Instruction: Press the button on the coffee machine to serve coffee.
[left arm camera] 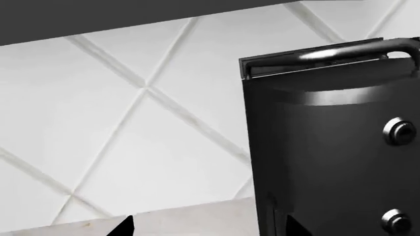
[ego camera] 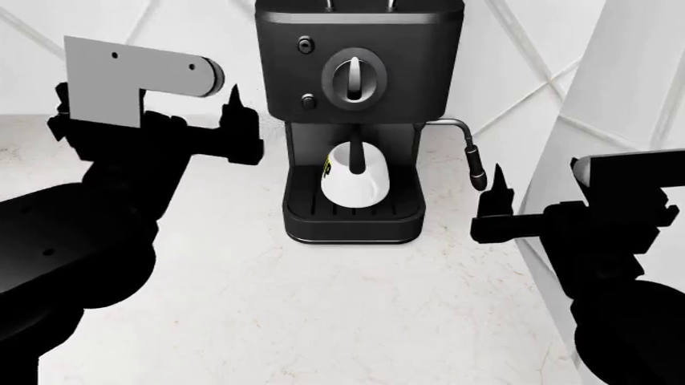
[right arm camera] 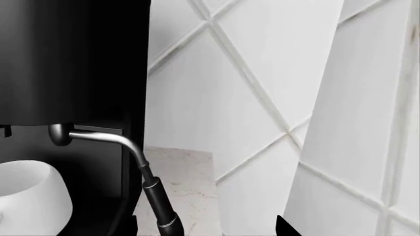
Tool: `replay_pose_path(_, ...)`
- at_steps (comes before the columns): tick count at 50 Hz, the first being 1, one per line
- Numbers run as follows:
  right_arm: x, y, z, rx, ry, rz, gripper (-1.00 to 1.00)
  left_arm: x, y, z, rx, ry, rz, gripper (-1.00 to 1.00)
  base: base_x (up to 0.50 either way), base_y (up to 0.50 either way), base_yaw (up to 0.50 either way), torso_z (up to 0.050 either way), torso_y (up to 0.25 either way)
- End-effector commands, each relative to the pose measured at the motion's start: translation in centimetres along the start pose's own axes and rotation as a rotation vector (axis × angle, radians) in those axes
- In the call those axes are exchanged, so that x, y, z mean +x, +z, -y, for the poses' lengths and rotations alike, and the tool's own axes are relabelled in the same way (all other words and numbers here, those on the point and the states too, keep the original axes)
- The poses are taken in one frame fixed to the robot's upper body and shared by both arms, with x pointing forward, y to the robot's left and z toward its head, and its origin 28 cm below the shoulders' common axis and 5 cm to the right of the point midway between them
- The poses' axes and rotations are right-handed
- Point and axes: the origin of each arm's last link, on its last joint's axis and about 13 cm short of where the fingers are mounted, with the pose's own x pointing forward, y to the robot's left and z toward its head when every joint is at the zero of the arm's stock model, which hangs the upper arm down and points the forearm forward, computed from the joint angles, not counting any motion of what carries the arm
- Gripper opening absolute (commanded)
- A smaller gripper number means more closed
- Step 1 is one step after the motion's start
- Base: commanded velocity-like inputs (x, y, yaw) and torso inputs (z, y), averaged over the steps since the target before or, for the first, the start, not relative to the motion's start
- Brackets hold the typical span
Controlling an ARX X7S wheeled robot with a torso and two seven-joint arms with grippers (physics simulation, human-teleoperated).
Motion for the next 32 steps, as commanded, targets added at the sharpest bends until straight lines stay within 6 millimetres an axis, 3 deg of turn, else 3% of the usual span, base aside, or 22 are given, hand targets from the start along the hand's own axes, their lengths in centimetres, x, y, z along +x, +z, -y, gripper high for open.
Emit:
replay_pose_path(1, -0.1, -0.1, 0.1, 0.003, -0.004, -0.002, 1.00, 0.1, -2.8, -0.8, 0.009, 0.039, -0.052, 1.00, 0.00, 0.00, 0.00, 0.000, 0.000)
replay_pose_path(14, -0.3, -0.2, 0.3, 0.003, -0.015, -0.004, 1.00, -0.3, -6.0, -1.4, 0.030, 0.072, -0.158, 1.00, 0.00, 0.00, 0.00, 0.000, 0.000)
replay_pose_path(32, -0.9, -2.1, 0.3, 0.025, -0.033, -0.047, 1.00, -1.0, -9.8, -1.6, 0.017, 0.094, -0.248, 1.00, 0.00, 0.00, 0.00, 0.000, 0.000)
